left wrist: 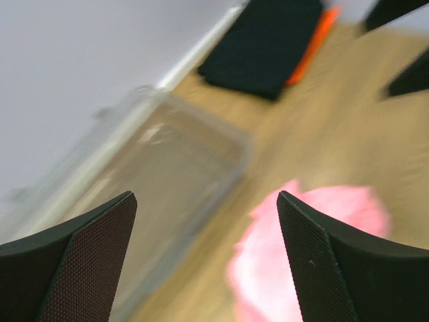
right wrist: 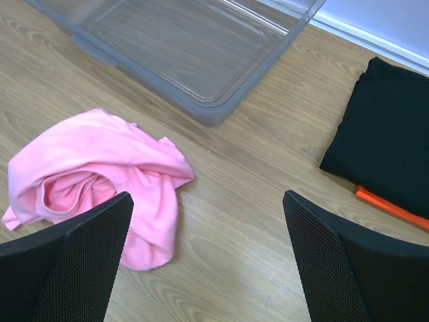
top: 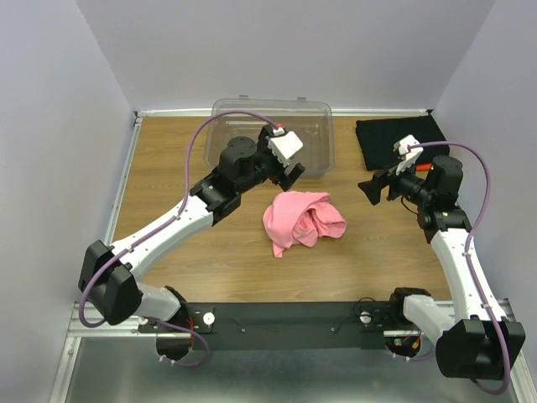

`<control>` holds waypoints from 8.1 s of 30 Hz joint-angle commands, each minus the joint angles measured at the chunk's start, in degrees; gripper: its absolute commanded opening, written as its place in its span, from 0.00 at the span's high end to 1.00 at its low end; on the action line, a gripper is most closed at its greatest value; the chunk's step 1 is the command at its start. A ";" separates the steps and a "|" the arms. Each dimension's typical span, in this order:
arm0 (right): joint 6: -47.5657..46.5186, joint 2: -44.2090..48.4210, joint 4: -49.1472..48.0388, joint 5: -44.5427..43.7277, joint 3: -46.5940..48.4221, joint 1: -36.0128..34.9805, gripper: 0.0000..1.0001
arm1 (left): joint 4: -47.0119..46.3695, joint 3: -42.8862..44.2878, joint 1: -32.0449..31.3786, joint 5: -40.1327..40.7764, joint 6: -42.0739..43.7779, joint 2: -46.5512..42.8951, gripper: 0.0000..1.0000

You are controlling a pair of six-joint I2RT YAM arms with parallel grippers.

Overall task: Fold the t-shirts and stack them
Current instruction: Move the tshirt to the center of the board, then flatten the tshirt out

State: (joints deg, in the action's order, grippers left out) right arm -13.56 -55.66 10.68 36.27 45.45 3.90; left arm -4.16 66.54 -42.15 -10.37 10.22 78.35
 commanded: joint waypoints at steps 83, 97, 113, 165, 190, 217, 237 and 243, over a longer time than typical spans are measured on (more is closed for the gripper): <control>0.03 0.55 1.63 2.49 -0.28 0.58 0.00 | 6.01 11.07 11.13 11.60 40.32 35.30 0.97; 0.55 1.78 1.71 4.07 -0.19 0.58 0.00 | 9.05 1.56 15.07 36.27 -4.11 19.73 1.00; 0.47 1.87 1.80 3.90 -0.19 0.58 0.00 | 26.22 25.38 26.77 41.05 -21.20 38.89 1.00; -17.35 -7.60 16.12 17.87 1.57 -0.91 0.03 | 11.55 8.45 21.51 -0.62 -9.51 3.76 0.06; -14.92 -27.48 5.67 -21.76 0.95 -26.22 0.21 | 0.82 -19.70 -9.53 19.77 -37.02 3.82 0.24; -9.73 -11.23 8.30 -14.47 5.78 -20.34 1.00 | 2.76 -18.29 -11.11 23.82 -34.30 -3.26 1.00; -3.93 -3.40 22.28 -23.78 61.15 -19.37 0.99 | -8.93 -1.08 -15.49 -6.42 -35.62 -12.79 1.00; -5.07 -2.26 24.56 -26.96 68.36 -19.28 0.99 | -8.84 6.57 -21.48 -3.35 -33.51 -3.65 1.00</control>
State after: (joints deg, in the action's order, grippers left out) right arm -19.07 -58.19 31.27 12.60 111.31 -15.75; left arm -12.23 69.34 -61.41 -12.78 -24.05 71.57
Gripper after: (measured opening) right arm 0.014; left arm 0.008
